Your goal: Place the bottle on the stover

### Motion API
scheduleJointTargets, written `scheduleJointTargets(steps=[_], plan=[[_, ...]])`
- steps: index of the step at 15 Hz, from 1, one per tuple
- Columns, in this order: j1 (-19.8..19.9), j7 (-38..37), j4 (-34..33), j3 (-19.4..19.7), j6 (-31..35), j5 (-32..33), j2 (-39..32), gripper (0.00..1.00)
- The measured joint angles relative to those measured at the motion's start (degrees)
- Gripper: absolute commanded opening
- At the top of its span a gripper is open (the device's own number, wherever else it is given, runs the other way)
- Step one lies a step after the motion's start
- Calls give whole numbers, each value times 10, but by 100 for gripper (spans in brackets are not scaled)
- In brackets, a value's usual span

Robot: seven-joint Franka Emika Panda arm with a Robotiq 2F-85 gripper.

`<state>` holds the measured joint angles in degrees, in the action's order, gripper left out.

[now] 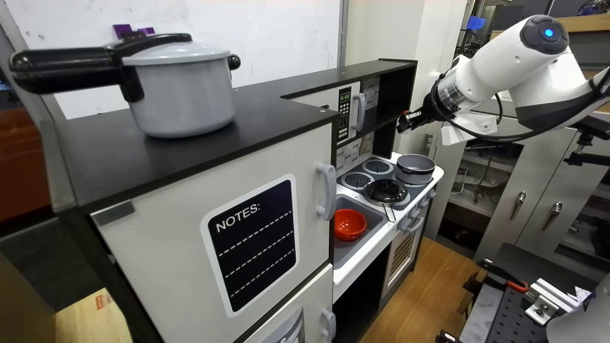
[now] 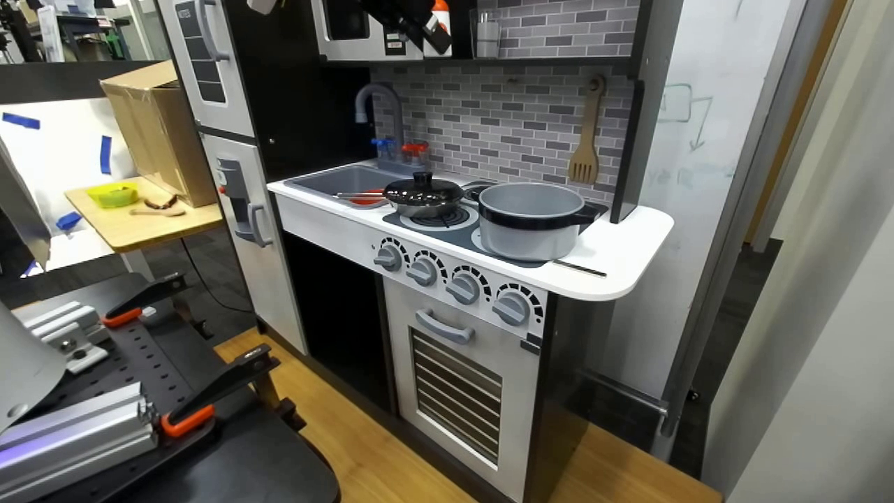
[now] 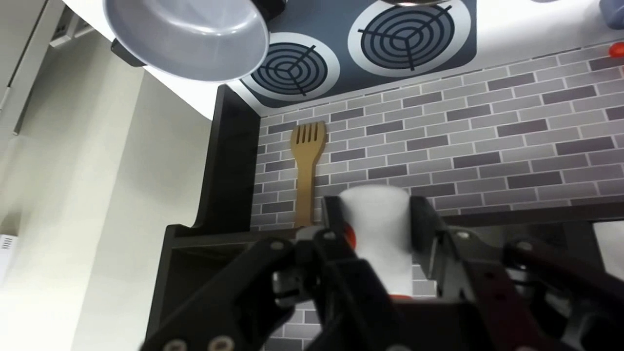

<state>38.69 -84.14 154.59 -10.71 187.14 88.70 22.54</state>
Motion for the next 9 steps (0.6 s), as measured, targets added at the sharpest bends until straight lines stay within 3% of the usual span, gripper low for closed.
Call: scheduleJointTargets(steps=[9], plan=[[-5, 3, 11, 1, -3, 0, -13, 12]])
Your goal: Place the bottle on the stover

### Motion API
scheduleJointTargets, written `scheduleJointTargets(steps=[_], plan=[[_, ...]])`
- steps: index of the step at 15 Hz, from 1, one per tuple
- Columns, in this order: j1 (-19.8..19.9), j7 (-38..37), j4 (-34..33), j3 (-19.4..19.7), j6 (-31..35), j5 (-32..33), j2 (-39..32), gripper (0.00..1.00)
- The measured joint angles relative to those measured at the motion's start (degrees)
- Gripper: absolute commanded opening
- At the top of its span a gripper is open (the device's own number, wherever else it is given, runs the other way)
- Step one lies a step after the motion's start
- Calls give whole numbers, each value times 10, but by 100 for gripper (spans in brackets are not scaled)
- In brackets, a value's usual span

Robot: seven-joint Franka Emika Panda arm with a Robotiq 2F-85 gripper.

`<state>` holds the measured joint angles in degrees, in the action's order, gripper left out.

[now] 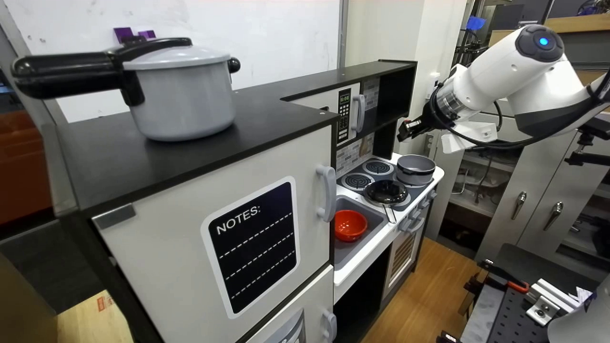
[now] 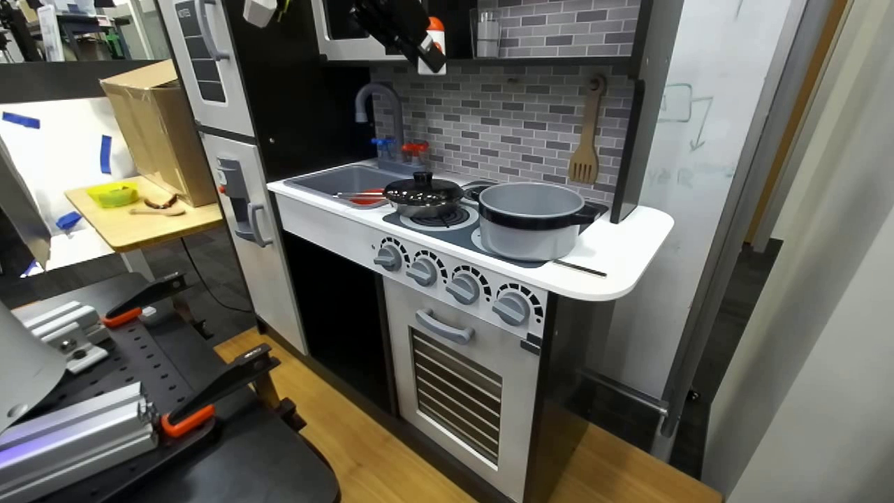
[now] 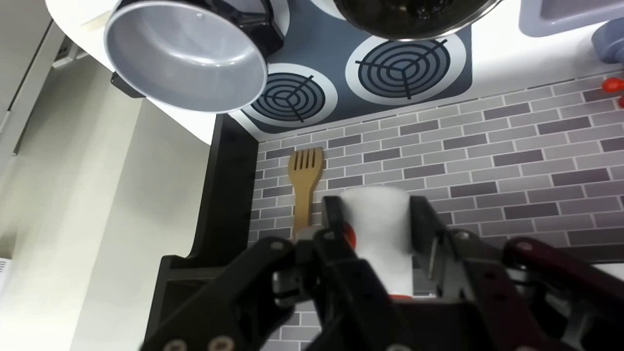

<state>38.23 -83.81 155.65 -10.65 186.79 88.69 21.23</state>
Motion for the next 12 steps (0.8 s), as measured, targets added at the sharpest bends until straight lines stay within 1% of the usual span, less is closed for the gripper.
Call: scheduleJointTargets(steps=[5, 12], plan=[[-11, 40, -2, -12, -1, 1, -36, 12], [-19, 84, -21, -15, -8, 1, -80, 12]])
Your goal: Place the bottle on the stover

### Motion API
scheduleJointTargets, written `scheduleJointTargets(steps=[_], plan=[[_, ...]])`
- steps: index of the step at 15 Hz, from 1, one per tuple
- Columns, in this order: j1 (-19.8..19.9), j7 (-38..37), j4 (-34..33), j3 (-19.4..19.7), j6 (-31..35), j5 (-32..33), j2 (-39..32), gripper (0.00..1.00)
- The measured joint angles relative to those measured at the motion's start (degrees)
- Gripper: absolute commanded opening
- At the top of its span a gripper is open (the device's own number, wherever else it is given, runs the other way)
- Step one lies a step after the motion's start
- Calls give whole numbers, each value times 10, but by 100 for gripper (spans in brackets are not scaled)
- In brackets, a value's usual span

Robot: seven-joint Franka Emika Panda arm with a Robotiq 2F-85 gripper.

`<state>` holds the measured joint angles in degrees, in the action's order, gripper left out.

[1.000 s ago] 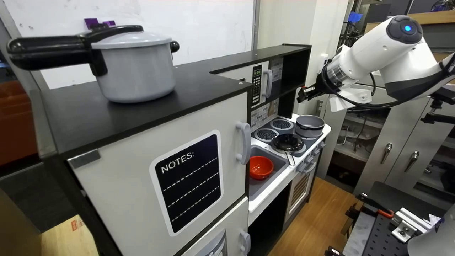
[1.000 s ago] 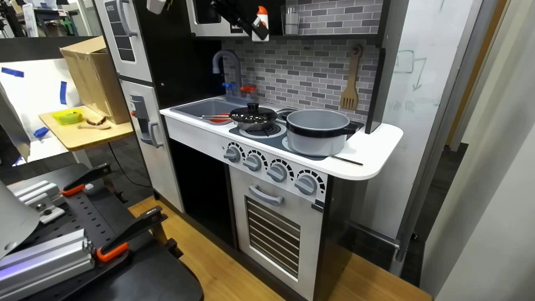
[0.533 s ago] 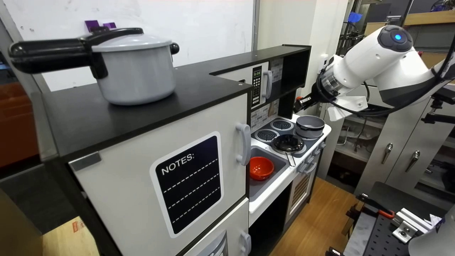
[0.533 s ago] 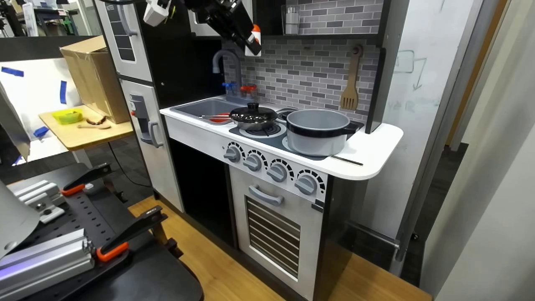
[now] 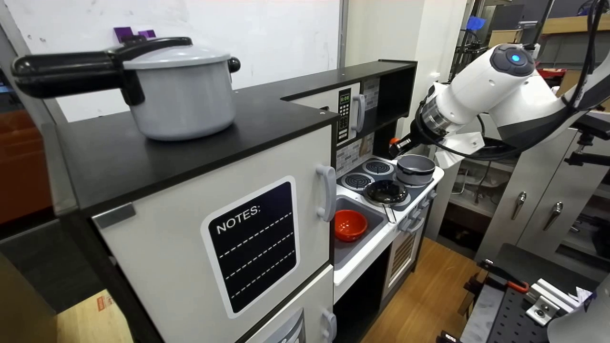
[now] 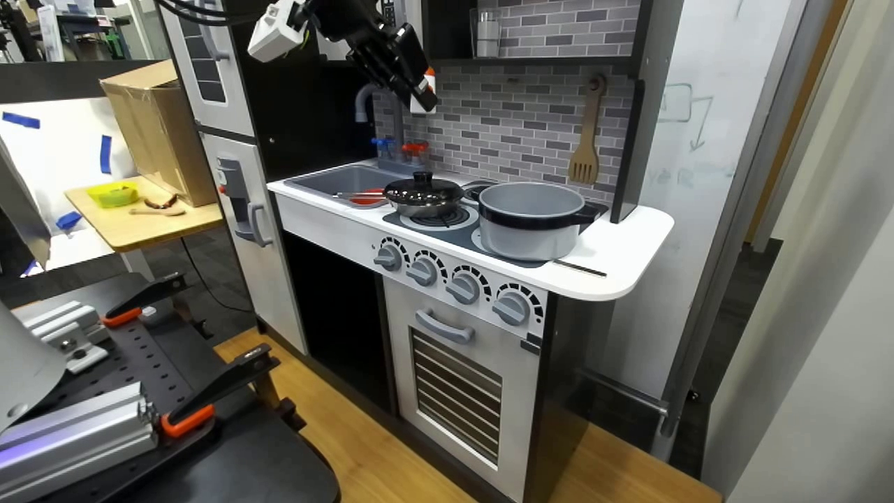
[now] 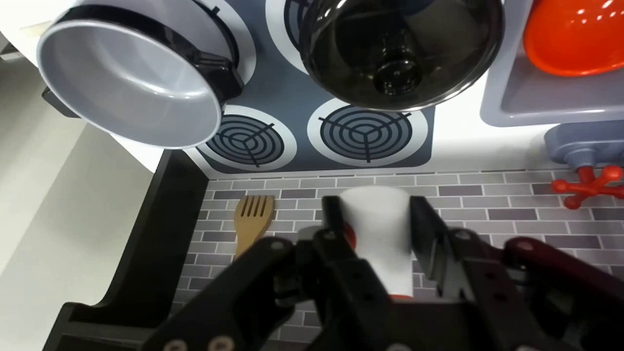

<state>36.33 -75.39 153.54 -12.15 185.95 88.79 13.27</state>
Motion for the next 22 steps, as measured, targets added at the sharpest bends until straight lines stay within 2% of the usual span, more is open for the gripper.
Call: scheduleJointTargets(steps=[8, 18, 22], plan=[[0, 65, -37, -3, -69, -8, -79, 12], [11, 87, -103, 32, -57, -32, -150, 12], [11, 86, -126, 35, -39, -46, -185, 12]])
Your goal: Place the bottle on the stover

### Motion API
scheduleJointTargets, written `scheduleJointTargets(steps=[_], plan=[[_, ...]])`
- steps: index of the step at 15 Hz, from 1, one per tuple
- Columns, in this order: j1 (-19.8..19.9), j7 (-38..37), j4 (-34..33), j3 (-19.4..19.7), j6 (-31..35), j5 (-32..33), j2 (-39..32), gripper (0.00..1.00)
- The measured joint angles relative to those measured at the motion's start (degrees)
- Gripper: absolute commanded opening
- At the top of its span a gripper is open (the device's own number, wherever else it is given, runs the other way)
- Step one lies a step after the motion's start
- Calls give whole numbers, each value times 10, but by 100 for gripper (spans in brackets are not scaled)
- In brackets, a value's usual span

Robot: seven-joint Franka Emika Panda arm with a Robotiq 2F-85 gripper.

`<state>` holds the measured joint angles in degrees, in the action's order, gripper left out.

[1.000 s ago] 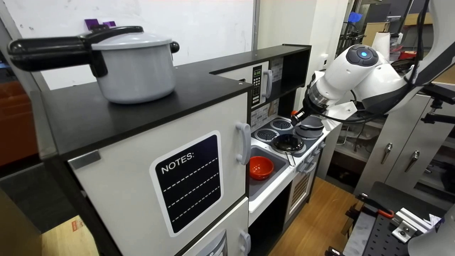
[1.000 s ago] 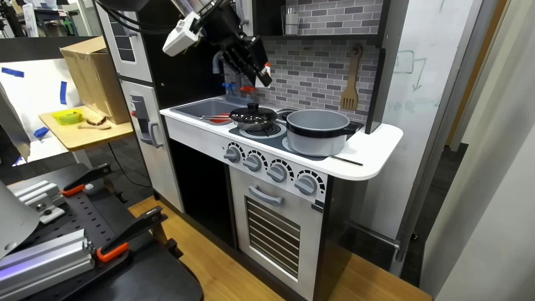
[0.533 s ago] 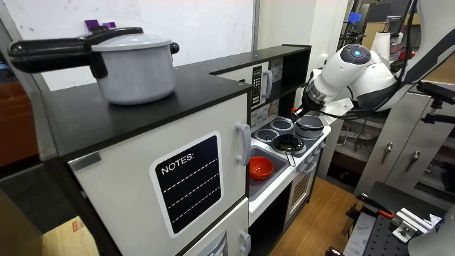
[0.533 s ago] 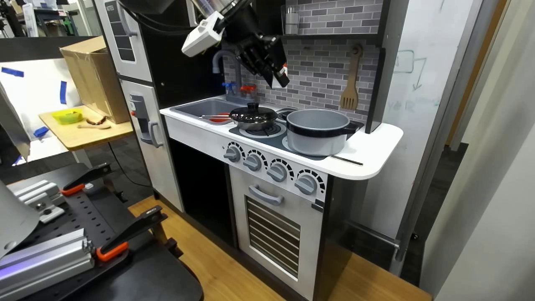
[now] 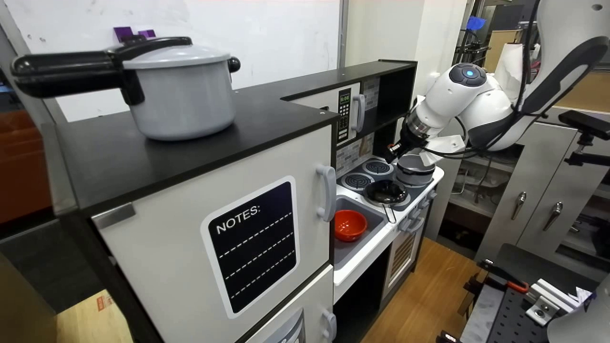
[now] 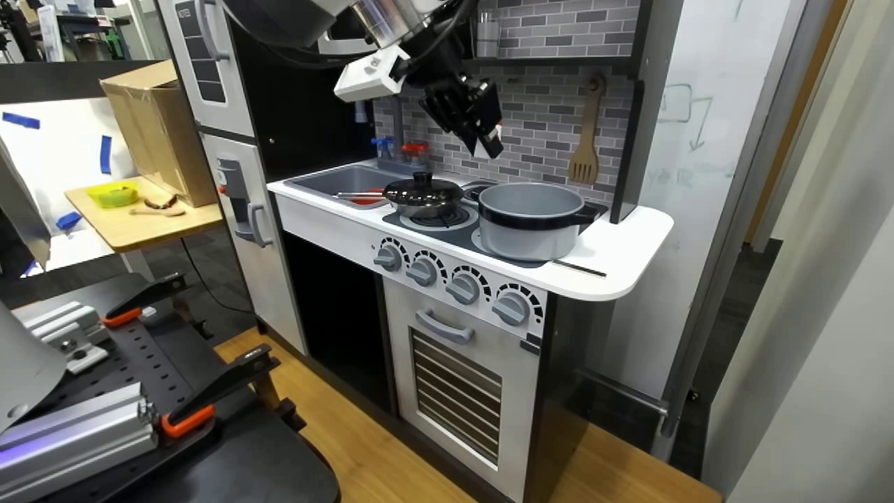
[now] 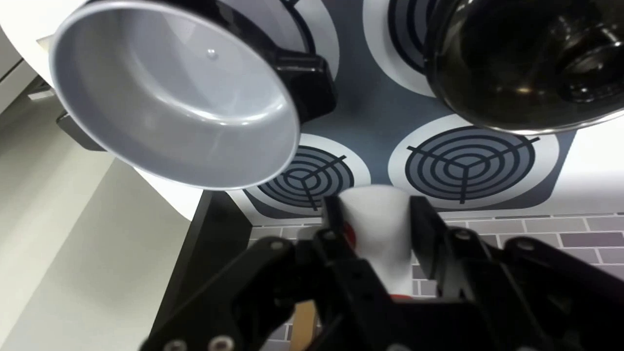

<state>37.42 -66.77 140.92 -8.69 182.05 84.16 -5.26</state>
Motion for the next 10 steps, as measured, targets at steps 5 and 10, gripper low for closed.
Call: scheduleJointTargets(steps=[5, 10], plan=[[0, -3, -18, 0, 38, -33, -41, 12], [0, -2, -29, 2, 48, -48, -72, 12]])
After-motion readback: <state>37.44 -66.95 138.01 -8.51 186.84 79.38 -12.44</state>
